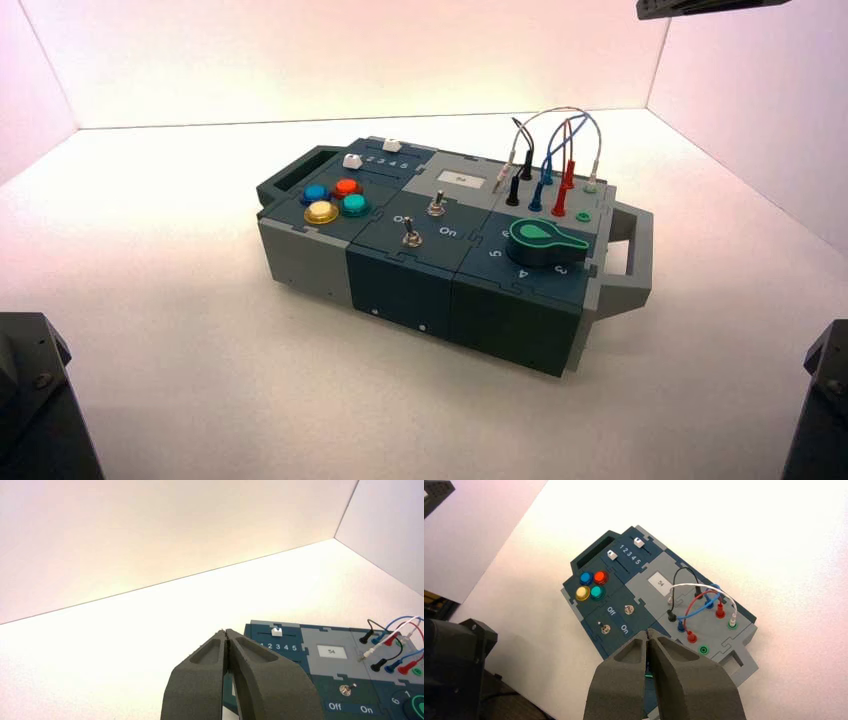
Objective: Turn the knob to position 6.
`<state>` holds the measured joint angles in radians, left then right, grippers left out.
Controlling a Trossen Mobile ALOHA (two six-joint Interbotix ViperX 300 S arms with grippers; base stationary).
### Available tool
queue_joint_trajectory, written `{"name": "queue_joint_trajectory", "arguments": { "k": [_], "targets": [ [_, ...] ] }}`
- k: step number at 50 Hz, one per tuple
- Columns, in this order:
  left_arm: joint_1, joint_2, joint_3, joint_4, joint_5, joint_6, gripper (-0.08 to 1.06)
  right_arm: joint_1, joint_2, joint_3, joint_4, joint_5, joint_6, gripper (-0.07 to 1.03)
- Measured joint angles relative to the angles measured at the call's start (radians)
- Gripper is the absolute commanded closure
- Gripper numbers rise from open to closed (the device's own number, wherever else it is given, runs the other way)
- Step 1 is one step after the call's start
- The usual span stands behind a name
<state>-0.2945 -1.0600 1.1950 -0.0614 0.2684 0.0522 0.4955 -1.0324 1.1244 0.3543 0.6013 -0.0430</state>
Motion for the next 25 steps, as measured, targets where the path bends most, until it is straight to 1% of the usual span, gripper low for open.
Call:
{"name": "queue_joint_trajectory", "arguments": {
  "k": [11, 19, 25],
  "targets": [
    [-0.002, 0.012, 0.0, 0.0, 0.006, 0.0, 1.01, 0.0, 0.0, 0.002, 0.0, 0.0, 0.0, 0.99],
    [-0.009, 0.023, 0.0, -0.008, 0.012, -0.008, 1.01, 0.0, -0.002, 0.002, 0.002, 0.0, 0.0, 0.99],
    [-0.041, 0.063, -0.002, -0.015, 0.014, -0.014, 1.01, 0.0, -0.005, 0.002, 0.002, 0.0, 0.002, 0.99]
  ]
}}
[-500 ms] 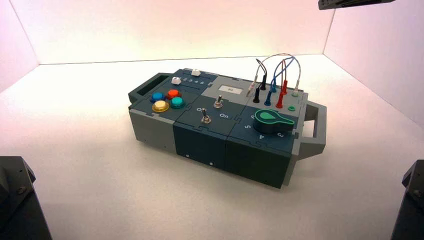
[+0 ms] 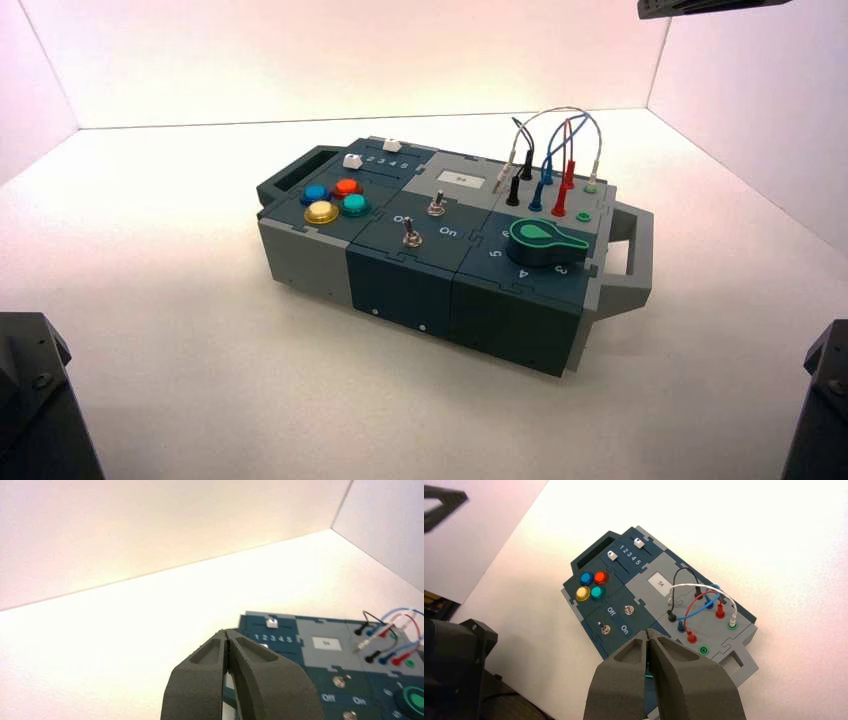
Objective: Turn the knob to position 6.
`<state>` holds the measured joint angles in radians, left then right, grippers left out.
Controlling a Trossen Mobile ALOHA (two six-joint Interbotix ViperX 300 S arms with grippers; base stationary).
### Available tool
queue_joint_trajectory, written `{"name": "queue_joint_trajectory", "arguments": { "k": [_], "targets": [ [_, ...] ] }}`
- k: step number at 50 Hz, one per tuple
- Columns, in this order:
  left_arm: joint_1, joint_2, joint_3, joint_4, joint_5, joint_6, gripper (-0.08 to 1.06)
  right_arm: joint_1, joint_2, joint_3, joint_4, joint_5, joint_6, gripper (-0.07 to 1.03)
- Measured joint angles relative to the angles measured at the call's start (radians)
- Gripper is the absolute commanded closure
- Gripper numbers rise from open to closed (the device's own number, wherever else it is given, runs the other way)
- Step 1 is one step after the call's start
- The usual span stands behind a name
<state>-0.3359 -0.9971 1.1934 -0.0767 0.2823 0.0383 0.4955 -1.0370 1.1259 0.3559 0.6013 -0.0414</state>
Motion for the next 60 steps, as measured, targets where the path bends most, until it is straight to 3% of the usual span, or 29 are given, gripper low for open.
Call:
{"name": "queue_joint_trajectory", "arguments": {
  "k": [9, 15, 25, 37, 38, 48, 60],
  "targets": [
    [-0.071, 0.163, -0.028, -0.002, 0.02, 0.0, 1.01, 0.0, -0.002, 0.002, 0.0, 0.0, 0.0, 0.99],
    [-0.075, 0.319, -0.071, -0.002, 0.054, 0.002, 1.01, 0.0, -0.011, 0.002, 0.0, 0.0, -0.002, 0.99],
    [-0.077, 0.637, -0.195, 0.005, 0.129, 0.017, 1.01, 0.0, -0.035, 0.008, 0.003, 0.0, 0.0, 0.99],
    [-0.078, 0.922, -0.333, 0.026, 0.144, 0.04, 1.01, 0.0, -0.057, 0.011, 0.003, -0.002, 0.006, 0.99],
    [-0.077, 0.982, -0.367, 0.028, 0.144, 0.044, 1.01, 0.0, -0.06, 0.011, 0.003, -0.002, 0.008, 0.99],
    [-0.072, 1.135, -0.451, 0.029, 0.153, 0.044, 1.01, 0.0, -0.06, 0.012, 0.003, 0.0, 0.006, 0.99],
    [-0.055, 1.15, -0.457, 0.026, 0.161, 0.043, 1.01, 0.0, -0.061, 0.012, 0.003, -0.002, 0.008, 0.99]
  ]
}}
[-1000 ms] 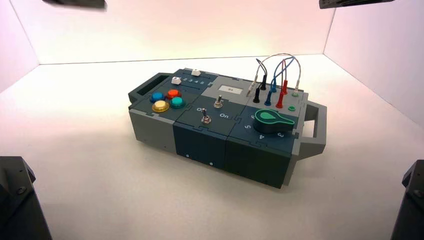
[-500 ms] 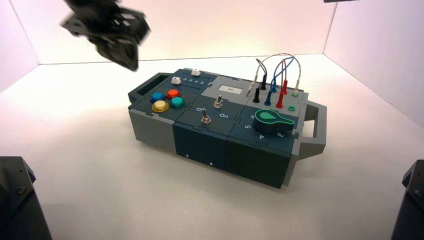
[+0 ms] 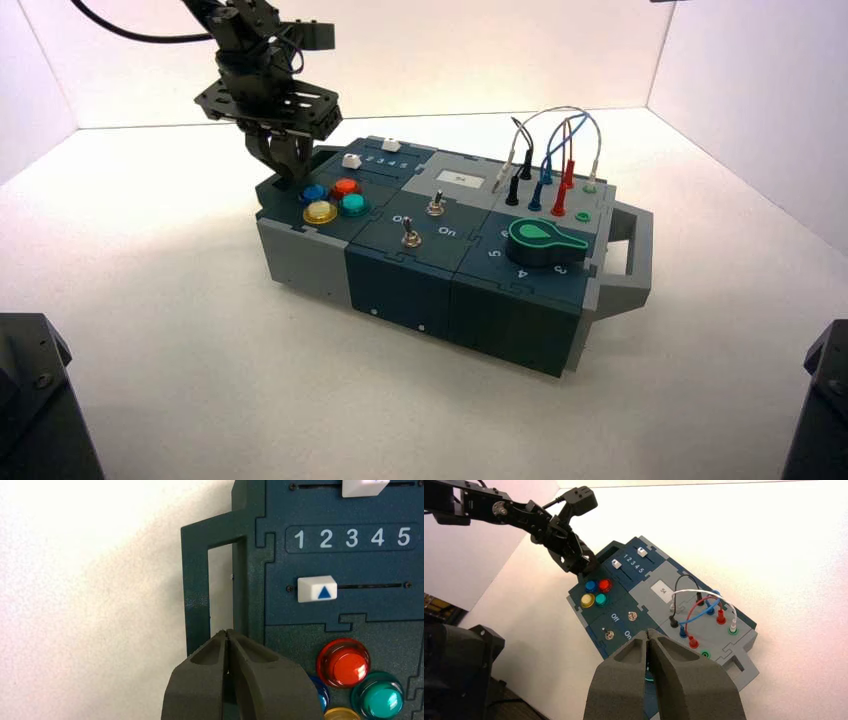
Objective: Turn the knob to position 6.
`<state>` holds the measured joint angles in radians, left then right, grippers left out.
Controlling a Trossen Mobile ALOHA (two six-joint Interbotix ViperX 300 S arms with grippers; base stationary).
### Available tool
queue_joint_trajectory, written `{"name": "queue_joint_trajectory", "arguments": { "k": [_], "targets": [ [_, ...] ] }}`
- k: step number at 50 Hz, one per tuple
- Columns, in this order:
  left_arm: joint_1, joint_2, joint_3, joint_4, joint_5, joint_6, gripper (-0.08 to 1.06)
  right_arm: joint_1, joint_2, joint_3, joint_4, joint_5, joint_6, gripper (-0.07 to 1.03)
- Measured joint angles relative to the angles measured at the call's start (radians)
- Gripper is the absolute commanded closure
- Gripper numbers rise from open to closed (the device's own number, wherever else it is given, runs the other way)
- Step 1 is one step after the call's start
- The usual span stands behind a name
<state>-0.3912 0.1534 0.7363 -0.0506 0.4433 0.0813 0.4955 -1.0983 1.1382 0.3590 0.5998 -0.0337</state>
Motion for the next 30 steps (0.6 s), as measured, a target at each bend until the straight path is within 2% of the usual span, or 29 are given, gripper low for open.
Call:
{"name": "queue_joint_trajectory", "arguments": {
  "k": [12, 16, 25, 30],
  "targets": [
    [0.026, -0.048, 0.038, 0.002, 0.061, 0.0, 1.01, 0.0, 0.0, 0.0, 0.0, -0.002, -0.002, 0.99],
    [0.06, -0.077, 0.054, 0.015, 0.081, 0.0, 1.01, 0.0, 0.0, 0.0, 0.0, -0.003, -0.002, 0.99],
    [0.101, -0.11, 0.075, 0.066, 0.133, 0.0, 1.01, -0.002, 0.0, 0.0, 0.0, -0.005, 0.0, 0.99],
    [0.103, -0.12, 0.084, 0.075, 0.152, -0.002, 1.01, -0.002, 0.0, 0.0, 0.0, -0.006, 0.0, 0.99]
  ]
}}
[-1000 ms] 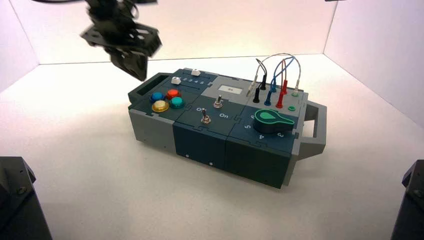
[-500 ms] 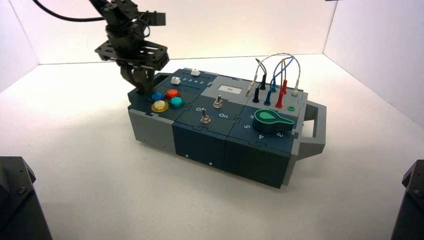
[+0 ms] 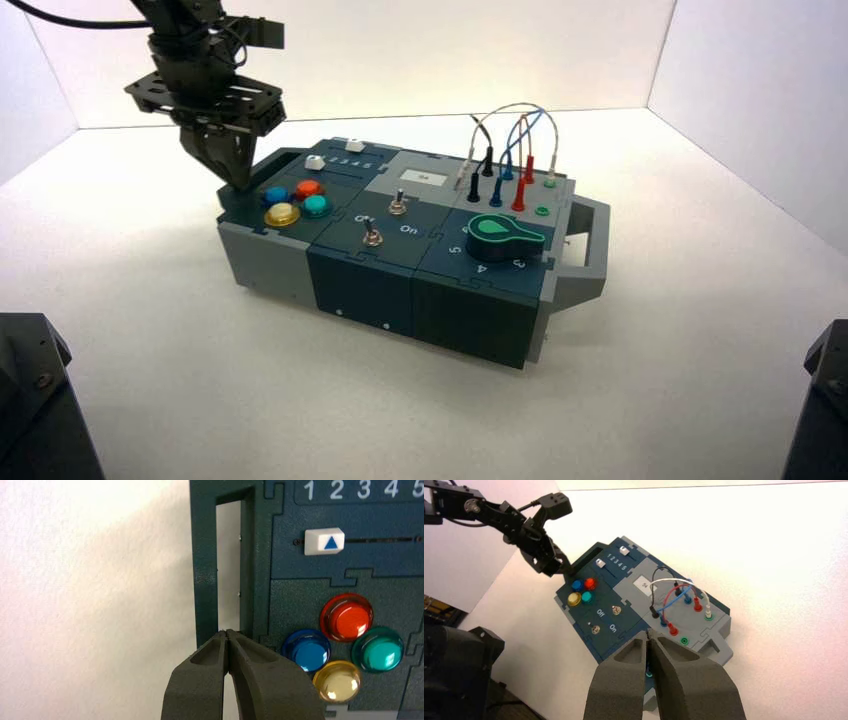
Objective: Turn the knob to position 6.
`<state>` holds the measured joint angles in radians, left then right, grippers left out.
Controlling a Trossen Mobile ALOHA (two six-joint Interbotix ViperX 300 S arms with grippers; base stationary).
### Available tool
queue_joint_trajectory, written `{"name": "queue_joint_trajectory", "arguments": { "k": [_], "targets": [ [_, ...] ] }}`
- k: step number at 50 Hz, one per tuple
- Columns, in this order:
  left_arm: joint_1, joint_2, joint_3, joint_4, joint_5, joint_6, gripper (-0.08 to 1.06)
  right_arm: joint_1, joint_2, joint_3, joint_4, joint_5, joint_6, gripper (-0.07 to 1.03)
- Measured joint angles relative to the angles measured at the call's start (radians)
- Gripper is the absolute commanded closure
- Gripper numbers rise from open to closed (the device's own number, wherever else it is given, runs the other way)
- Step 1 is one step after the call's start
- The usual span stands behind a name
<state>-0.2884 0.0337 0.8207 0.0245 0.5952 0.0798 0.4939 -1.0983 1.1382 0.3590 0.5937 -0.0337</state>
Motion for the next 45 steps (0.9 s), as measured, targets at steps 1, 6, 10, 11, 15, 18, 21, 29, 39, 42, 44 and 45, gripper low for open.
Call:
{"name": "queue_joint_trajectory", "arguments": {
  "k": [1, 6, 10, 11, 15, 18, 21, 29, 39, 42, 44, 45],
  "targets": [
    [0.0, -0.003, 0.006, 0.003, 0.003, 0.002, 1.01, 0.0, 0.0, 0.0, 0.0, -0.002, 0.0, 0.99],
    [0.0, -0.015, 0.025, 0.012, 0.008, 0.002, 1.01, 0.0, 0.0, 0.0, 0.0, -0.002, 0.0, 0.99],
    [0.0, -0.021, 0.038, 0.015, 0.008, 0.002, 1.01, 0.002, -0.002, 0.0, 0.0, -0.002, 0.0, 0.99],
    [0.0, -0.025, 0.041, 0.017, 0.008, 0.003, 1.01, 0.0, 0.0, 0.0, 0.0, -0.002, 0.0, 0.99],
    [0.0, -0.031, 0.052, 0.018, 0.008, 0.003, 1.01, 0.0, 0.0, 0.0, 0.0, -0.002, -0.002, 0.99],
    [0.0, -0.031, 0.057, 0.018, 0.009, 0.002, 1.01, 0.002, 0.0, -0.002, 0.0, -0.002, -0.002, 0.99],
    [0.0, -0.031, 0.06, 0.018, 0.012, 0.002, 1.01, 0.0, 0.0, 0.0, 0.0, 0.0, 0.0, 0.99],
    [0.0, -0.04, 0.058, 0.02, 0.015, 0.003, 1.01, 0.0, 0.002, 0.0, 0.008, 0.012, 0.0, 0.99],
    [0.014, -0.087, 0.02, 0.023, 0.018, 0.002, 1.01, 0.0, 0.046, -0.002, 0.02, 0.049, 0.002, 0.99],
    [0.015, -0.11, -0.003, 0.025, 0.018, 0.003, 1.01, 0.002, 0.072, -0.003, 0.026, 0.06, 0.0, 0.99],
    [0.015, -0.135, -0.021, 0.023, 0.02, 0.002, 1.01, 0.002, 0.091, -0.006, 0.031, 0.066, 0.002, 0.99],
    [0.015, -0.143, -0.026, 0.023, 0.02, 0.003, 1.01, 0.0, 0.109, -0.008, 0.037, 0.074, 0.0, 0.99]
  ]
}}
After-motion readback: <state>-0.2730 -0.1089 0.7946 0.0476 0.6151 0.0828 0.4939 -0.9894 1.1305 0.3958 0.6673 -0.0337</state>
